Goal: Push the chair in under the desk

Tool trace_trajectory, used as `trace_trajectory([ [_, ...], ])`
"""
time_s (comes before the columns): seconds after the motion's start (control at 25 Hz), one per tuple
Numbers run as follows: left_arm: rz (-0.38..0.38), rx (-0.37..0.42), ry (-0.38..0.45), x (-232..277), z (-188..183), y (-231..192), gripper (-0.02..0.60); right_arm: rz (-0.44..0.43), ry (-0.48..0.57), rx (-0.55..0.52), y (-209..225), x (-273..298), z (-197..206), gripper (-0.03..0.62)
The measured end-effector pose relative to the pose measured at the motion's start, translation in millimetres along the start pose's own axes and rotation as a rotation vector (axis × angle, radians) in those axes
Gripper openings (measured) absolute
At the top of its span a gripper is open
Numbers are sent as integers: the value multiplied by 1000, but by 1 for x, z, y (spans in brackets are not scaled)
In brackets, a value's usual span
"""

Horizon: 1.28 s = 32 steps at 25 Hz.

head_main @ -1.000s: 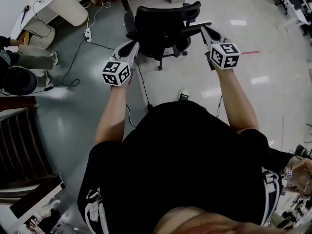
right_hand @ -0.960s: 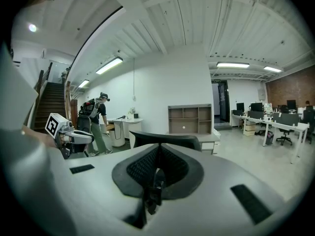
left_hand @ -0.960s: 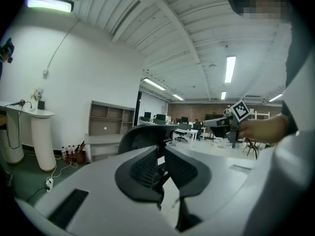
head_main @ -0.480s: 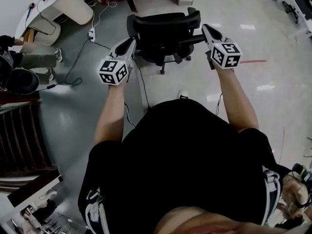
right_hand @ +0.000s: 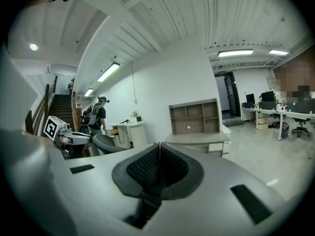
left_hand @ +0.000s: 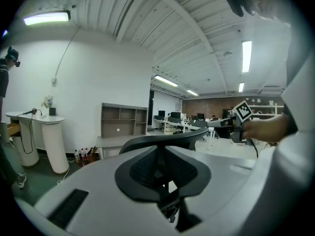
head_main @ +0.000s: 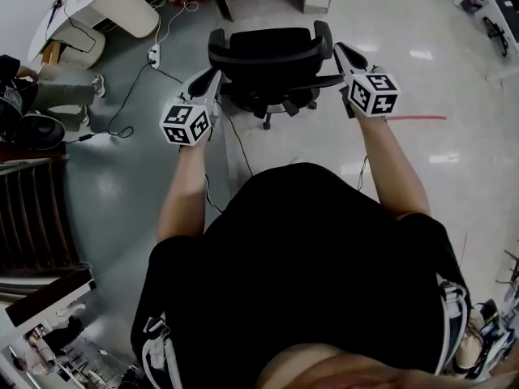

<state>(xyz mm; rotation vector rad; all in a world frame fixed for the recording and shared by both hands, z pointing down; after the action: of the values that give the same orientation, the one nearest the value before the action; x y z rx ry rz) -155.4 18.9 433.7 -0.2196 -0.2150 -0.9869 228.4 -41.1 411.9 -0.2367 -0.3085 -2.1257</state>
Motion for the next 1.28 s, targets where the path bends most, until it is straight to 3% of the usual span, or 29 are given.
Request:
trace_trajectory([
  [0.52, -78, -27, -25, 14, 8, -14, 54, -32, -1, 11, 29, 36, -4, 2],
  [1.28, 11, 3, -9, -6, 10, -72, 54, 109, 16, -25, -17, 32, -16, 2],
])
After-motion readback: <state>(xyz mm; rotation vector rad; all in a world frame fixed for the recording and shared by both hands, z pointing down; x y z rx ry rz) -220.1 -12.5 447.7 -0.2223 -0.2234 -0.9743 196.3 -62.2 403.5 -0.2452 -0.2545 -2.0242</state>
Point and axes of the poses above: the fingertips, and each gripper's own axes: x forward along the fingers, y to its right, z out of its underside, the point moved 9 cm from there along -x, backward along the fingers, and after that the axes turned 4 degrees about -y, right-handed, at the moved point
